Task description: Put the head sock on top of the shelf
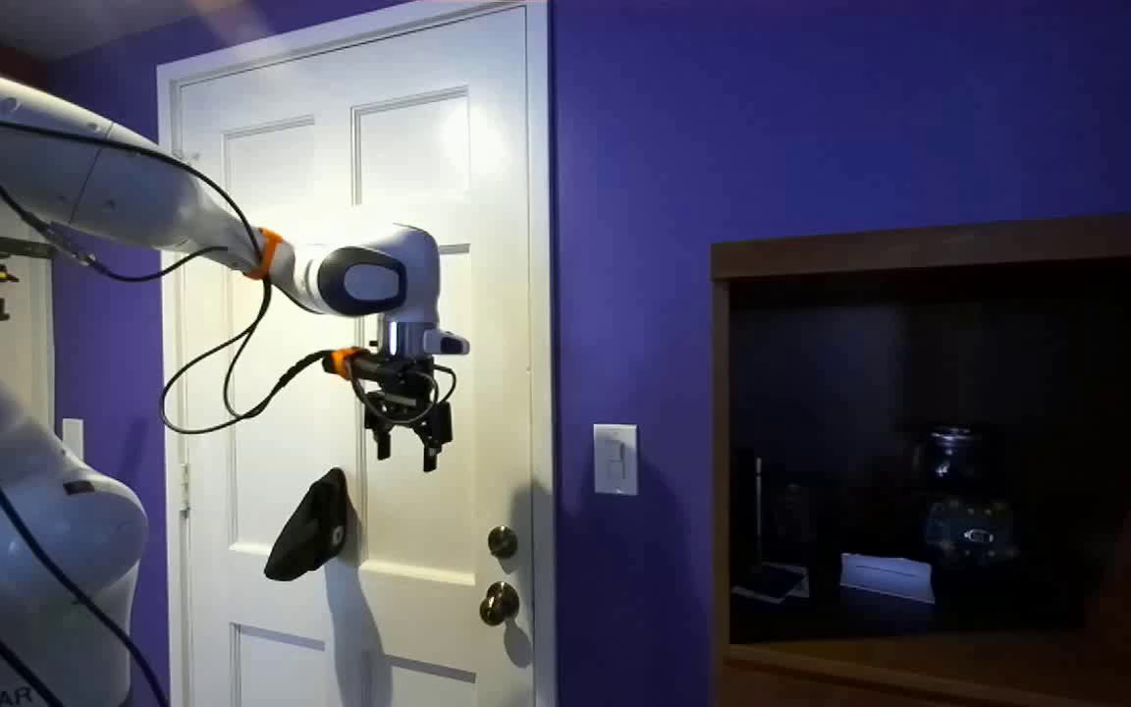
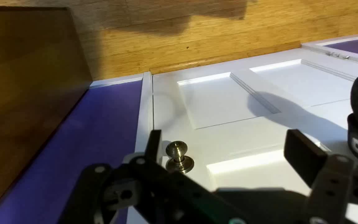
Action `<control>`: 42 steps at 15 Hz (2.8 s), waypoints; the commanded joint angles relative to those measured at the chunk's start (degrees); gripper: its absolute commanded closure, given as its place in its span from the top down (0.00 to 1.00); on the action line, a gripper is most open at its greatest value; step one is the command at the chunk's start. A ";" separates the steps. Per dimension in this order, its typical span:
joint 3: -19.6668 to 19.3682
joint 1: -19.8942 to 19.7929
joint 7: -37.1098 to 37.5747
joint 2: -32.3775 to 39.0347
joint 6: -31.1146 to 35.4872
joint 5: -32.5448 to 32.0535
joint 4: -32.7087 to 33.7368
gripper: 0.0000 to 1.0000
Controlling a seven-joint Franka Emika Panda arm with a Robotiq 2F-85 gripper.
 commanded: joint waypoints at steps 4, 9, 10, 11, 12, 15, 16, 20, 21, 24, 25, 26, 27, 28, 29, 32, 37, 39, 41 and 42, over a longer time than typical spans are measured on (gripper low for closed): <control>0.56 -0.65 -0.31 0.11 -0.13 0.38 0.12 1.00; 2.98 2.73 -1.66 1.86 -0.72 1.71 -0.92 1.00; 3.91 4.17 -2.02 2.14 -0.37 2.64 -1.36 1.00; 4.96 5.30 -1.62 2.65 0.04 3.36 -1.62 1.00; 6.25 6.71 -1.35 3.12 0.97 4.19 -1.89 1.00; 9.54 10.58 -0.54 5.36 3.41 7.69 -1.45 1.00; 10.53 11.77 -0.50 6.23 5.15 9.09 -1.32 1.00; 12.49 13.06 -0.99 7.05 7.16 9.41 -1.54 1.00; 13.23 13.80 -1.00 7.89 8.16 9.41 -1.53 1.00; 13.86 14.18 -1.16 9.19 8.91 9.40 -1.39 1.00; 13.79 14.16 -1.28 9.20 8.91 9.40 -1.39 1.00; 13.78 14.15 -1.31 9.20 8.91 9.40 -1.37 1.00; 13.64 14.69 -1.47 9.48 10.94 10.90 -1.51 1.00; 13.41 15.99 -2.47 10.69 12.88 13.49 -1.13 1.00; 13.71 16.70 -2.08 11.60 14.44 15.45 -0.69 1.00; 15.03 18.84 -1.72 13.30 19.71 19.90 -0.64 1.00; 16.31 22.12 -2.63 16.53 26.49 27.48 -0.98 1.00; 16.87 22.84 -2.12 18.43 27.67 29.85 -0.62 1.00; 17.23 22.77 -2.15 19.95 27.73 30.96 -0.63 1.00; 17.39 22.72 -2.41 20.51 27.46 31.53 -0.51 1.00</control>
